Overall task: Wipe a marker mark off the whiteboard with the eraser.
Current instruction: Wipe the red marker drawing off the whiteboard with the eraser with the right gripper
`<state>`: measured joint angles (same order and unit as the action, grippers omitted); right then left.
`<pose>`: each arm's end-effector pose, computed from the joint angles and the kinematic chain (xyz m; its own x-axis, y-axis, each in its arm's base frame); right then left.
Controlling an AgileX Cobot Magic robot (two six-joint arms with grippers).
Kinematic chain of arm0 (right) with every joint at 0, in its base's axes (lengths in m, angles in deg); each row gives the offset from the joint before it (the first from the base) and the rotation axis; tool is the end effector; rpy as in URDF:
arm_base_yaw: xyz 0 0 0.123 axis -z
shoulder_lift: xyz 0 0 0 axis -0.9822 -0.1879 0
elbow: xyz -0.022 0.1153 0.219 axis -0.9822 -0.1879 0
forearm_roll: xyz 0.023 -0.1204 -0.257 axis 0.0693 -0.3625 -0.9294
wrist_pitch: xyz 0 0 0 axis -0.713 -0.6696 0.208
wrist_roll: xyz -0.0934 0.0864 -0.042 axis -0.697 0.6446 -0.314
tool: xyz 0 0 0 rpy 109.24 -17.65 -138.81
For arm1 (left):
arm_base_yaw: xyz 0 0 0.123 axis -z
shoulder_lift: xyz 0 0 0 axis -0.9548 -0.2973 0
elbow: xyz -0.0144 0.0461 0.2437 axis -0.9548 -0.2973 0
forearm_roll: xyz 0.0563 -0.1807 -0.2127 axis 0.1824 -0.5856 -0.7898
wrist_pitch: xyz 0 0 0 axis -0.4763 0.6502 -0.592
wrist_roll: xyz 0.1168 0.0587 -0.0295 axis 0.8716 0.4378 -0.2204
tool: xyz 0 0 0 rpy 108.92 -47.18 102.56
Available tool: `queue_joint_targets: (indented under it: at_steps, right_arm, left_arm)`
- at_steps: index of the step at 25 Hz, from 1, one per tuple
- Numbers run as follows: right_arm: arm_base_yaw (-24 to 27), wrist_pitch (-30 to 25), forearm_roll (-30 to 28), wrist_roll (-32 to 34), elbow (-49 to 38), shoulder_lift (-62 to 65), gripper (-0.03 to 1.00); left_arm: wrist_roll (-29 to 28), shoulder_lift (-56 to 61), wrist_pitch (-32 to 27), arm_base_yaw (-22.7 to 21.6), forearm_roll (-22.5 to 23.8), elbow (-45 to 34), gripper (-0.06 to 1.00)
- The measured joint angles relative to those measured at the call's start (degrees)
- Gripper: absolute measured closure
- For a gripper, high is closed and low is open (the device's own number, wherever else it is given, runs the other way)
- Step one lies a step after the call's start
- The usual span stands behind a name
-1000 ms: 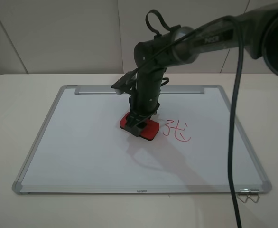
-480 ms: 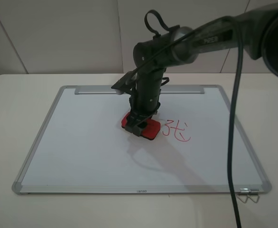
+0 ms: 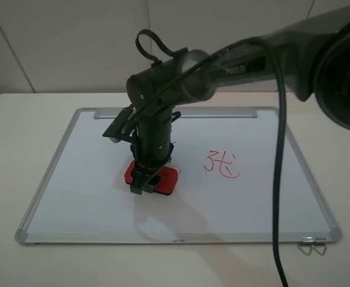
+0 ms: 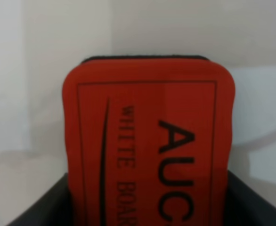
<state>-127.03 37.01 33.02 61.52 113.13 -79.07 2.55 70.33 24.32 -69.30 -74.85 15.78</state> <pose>0.3009 0.3291 0.0018 -0.3224 -0.9455 -0.0460 -0.9452 0.3242 -0.0390 0.0982 -0.0059 0.2724 -0.4597 0.0042 -0.8880 0.0489 0.9986 -0.0206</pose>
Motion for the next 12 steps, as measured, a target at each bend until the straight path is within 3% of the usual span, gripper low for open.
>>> queue_joint_targets:
  at_steps: [5,12]
  right_arm:
    - [0.1,1.1,0.4,-0.1,-0.3,0.2,0.47]
    - [4.0,4.3,3.0,-0.2,-0.4,0.2,0.47]
  left_arm:
    - [0.0,0.0,0.0,0.0,0.0,0.0,0.17]
    - [0.0,0.0,0.0,0.0,0.0,0.0,0.17]
